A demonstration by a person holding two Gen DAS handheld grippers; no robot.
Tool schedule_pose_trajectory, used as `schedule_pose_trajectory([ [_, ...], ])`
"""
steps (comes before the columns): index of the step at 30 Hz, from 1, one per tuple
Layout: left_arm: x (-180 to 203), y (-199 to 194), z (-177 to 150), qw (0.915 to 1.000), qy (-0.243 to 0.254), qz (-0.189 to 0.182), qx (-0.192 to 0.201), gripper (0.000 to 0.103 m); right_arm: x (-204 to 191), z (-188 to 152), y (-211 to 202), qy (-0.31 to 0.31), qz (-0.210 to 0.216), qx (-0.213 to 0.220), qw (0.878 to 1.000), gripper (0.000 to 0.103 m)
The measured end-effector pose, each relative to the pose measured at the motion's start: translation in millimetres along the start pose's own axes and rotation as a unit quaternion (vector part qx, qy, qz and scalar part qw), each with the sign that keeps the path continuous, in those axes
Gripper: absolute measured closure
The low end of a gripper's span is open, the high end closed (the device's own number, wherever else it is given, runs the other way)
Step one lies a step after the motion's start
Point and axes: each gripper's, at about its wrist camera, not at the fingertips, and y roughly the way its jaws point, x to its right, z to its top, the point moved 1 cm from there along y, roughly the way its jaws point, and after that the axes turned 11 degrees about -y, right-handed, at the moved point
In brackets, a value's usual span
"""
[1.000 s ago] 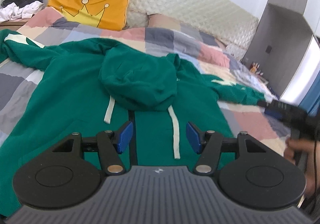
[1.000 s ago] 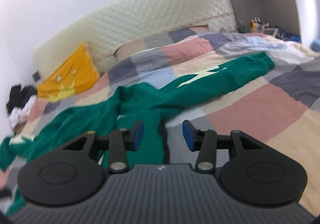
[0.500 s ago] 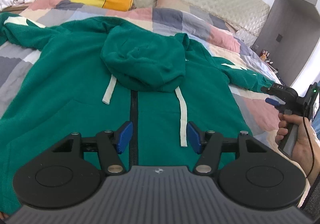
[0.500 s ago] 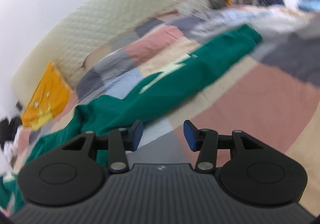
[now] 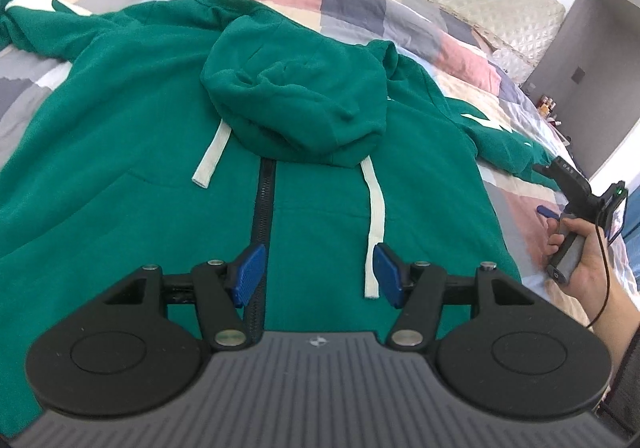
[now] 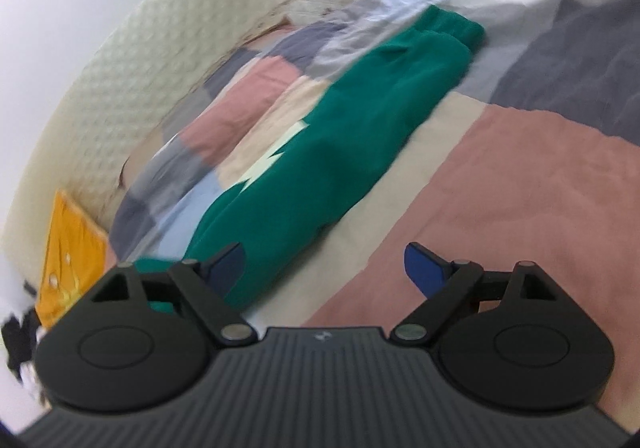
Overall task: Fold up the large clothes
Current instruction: 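Grasp the green sleeve cuff with the right gripper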
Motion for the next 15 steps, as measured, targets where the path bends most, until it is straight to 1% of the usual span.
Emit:
schedule_pose_trajectory([
  [1, 0.6, 1.9, 0.6, 1.0, -0.001, 0.001, -0.001, 0.038, 8.4, 2.8, 6.9, 0.018, 0.0, 0.005, 1.0, 0.015],
  [4, -0.3, 11.2, 6.0, 1.0, -0.005, 0.007, -0.003, 0.038, 32.5, 8.4, 28.4, 0.064, 0.02, 0.028, 0.997, 0.015],
  [6, -2.1, 19.6, 10.2, 0.9998, -0.014, 0.01, -0.01, 0.038, 42.7, 13.5, 40.1, 0.073, 0.025, 0.056, 0.995, 0.015],
  [8, -1.3, 28.6, 14.5, 0.9996, -0.02, 0.016, -0.013, 0.038, 45.7, 24.8, 53.8, 0.069, 0.021, 0.074, 0.995, 0.015],
  [10, 2.1, 36.9, 19.2, 0.9996, -0.016, 0.02, -0.014, 0.038, 46.4, 40.5, 69.5, 0.049, 0.013, 0.082, 0.995, 0.015],
  [13, 6.5, 49.2, 25.0, 0.9994, -0.012, 0.027, -0.016, 0.038, 48.5, 64.0, 93.2, 0.015, -0.016, 0.091, 0.996, 0.015],
  [15, 7.3, 57.2, 28.7, 0.9992, -0.013, 0.031, -0.019, 0.038, 57.3, 76.4, 103.7, 0.021, -0.032, 0.109, 0.993, 0.015],
])
